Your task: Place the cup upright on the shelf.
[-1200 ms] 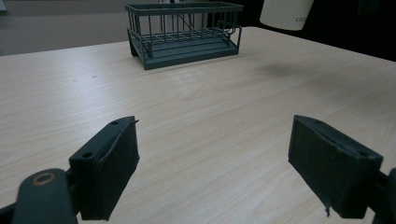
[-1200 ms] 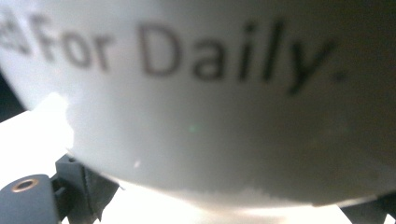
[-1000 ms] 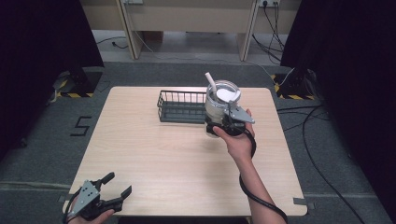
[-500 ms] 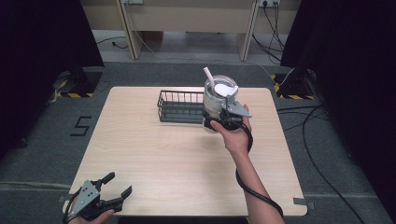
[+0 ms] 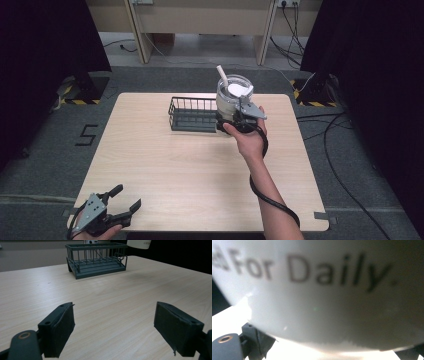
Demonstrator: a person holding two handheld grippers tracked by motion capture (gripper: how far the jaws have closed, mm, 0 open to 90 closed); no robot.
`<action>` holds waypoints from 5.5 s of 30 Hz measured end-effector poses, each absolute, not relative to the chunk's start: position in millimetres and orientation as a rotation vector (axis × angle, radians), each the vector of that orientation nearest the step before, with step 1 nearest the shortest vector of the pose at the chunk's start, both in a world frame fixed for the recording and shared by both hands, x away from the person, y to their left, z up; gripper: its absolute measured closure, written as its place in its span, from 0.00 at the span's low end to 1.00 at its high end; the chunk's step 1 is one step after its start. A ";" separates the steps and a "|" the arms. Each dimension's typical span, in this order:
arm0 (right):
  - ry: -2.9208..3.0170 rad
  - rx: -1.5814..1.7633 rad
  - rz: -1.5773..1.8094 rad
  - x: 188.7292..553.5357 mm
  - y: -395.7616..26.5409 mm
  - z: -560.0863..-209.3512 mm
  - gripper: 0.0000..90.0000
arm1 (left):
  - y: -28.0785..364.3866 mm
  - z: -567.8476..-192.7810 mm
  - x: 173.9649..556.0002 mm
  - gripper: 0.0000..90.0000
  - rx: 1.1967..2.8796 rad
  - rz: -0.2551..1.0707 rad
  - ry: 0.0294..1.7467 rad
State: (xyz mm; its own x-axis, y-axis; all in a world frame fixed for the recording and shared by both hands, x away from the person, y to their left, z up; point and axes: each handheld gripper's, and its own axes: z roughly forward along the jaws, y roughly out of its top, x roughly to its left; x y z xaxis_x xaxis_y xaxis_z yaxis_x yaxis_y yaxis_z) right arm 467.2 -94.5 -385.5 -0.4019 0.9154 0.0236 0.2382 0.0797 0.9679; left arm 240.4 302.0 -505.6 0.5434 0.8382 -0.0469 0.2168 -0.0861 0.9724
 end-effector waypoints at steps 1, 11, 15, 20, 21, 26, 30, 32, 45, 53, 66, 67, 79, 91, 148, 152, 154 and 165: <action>1.722 1.149 1.356 468.2 -93.7 -384.7 0.11 | 302.2 -505.6 240.4 0.18 1.611 0.663 0.914; 1.709 1.149 1.365 476.9 -88.0 -375.8 0.11 | 301.3 -505.5 240.5 0.18 1.611 0.660 0.912; 1.709 1.148 1.363 481.4 -83.6 -373.6 0.11 | 302.0 -505.3 240.5 0.18 1.612 0.662 0.914; 1.710 1.141 1.361 484.7 -80.4 -372.6 0.11 | 302.2 -505.5 240.6 0.18 1.609 0.662 0.915; 1.710 1.142 1.363 485.7 -79.8 -372.3 0.11 | 302.4 -505.5 240.6 0.18 1.609 0.661 0.916; 1.697 1.148 1.368 490.9 -78.1 -369.6 0.11 | 302.9 -505.6 240.6 0.18 1.610 0.662 0.919; 1.696 1.139 1.369 494.6 -76.7 -366.1 0.11 | 303.0 -505.7 240.9 0.18 1.608 0.662 0.920; 1.691 1.135 1.372 497.0 -75.1 -363.9 0.11 | 302.9 -505.8 240.8 0.18 1.608 0.662 0.921; 1.679 1.146 1.376 507.3 -68.4 -362.1 0.11 | 302.4 -506.7 241.6 0.18 1.607 0.660 0.926; 1.685 1.142 1.369 516.9 -61.1 -359.3 0.11 | 302.7 -507.0 242.3 0.18 1.608 0.657 0.929; 1.678 1.157 1.369 533.9 -50.2 -358.0 0.11 | 303.4 -506.7 242.1 0.18 1.599 0.653 0.931; 1.681 1.158 1.364 538.2 -47.8 -358.2 0.11 | 303.6 -506.6 241.9 0.18 1.601 0.656 0.930; 1.692 1.205 1.348 560.4 -34.6 -367.1 0.11 | 303.4 -506.2 240.8 0.18 1.596 0.656 0.929; 1.697 1.237 1.325 573.7 -28.2 -378.7 0.11 | 303.4 -506.1 240.2 0.19 1.595 0.654 0.928; 1.722 1.240 1.282 588.0 -15.9 -441.5 0.04 | 303.4 -504.9 237.7 0.19 1.604 0.654 0.914; 1.741 1.249 1.276 586.4 -17.8 -445.6 0.03 | 302.9 -504.9 237.8 0.19 1.605 0.653 0.913; 1.736 1.248 1.287 584.0 -18.3 -445.5 0.03 | 302.9 -505.0 238.0 0.19 1.603 0.654 0.915; 1.738 1.239 1.312 568.0 -26.0 -436.7 0.02 | 302.9 -504.7 237.9 0.19 1.608 0.659 0.911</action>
State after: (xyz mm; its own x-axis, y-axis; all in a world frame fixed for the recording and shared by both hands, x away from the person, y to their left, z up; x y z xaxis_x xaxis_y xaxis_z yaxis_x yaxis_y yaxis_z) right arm 568.0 -26.0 -436.7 -0.3629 0.9302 0.0554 0.3081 0.0636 0.9492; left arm 237.9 302.9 -504.7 0.5466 0.8360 -0.0490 0.2148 -0.0835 0.9731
